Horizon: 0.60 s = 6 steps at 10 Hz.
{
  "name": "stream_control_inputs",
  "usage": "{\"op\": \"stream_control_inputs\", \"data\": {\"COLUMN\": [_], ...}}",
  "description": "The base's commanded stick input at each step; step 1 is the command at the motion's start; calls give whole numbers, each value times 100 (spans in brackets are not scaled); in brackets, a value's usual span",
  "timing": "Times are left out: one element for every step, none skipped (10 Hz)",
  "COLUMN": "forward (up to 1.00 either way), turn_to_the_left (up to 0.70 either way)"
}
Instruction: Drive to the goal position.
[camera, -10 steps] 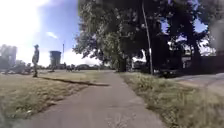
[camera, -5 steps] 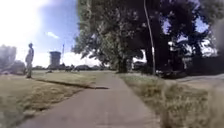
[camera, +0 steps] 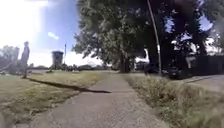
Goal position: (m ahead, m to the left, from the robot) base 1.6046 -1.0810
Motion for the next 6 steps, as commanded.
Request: {"op": "stream_control_inputs", "data": {"forward": [100, 100, 100, 100, 100, 100], "turn_to_the_left": [0, 0, 0, 0, 0, 0]}}
